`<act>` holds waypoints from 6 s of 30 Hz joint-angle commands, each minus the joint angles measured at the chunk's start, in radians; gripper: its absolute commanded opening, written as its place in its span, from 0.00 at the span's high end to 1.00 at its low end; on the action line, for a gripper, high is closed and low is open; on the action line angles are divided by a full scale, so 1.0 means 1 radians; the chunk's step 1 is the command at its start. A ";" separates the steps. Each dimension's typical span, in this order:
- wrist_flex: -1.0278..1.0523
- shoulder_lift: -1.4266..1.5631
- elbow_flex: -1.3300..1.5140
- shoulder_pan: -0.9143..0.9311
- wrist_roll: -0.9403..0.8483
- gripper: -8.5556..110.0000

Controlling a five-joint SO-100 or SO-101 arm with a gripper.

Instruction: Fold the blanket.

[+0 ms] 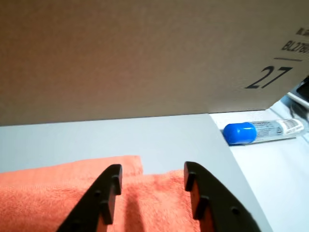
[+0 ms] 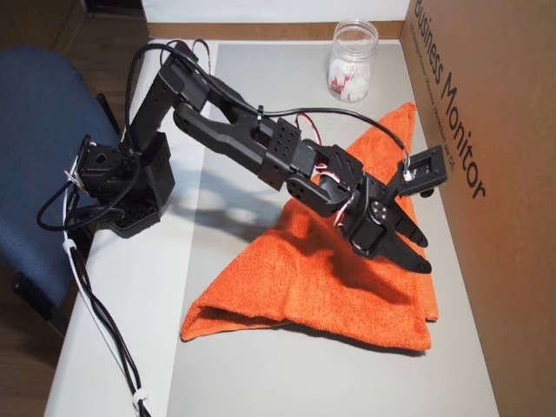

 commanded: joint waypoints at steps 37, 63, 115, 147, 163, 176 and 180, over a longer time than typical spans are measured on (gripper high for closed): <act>-0.002 0.980 0.801 0.089 0.368 0.82; 0.793 1.502 0.897 0.192 0.910 0.82; 0.658 1.736 1.624 0.546 1.259 0.82; 0.299 1.355 1.606 0.546 1.246 0.81; 0.199 1.264 1.605 0.565 1.244 0.86; 0.216 1.281 1.621 0.672 0.979 0.93; 0.216 1.281 1.615 0.744 0.881 0.93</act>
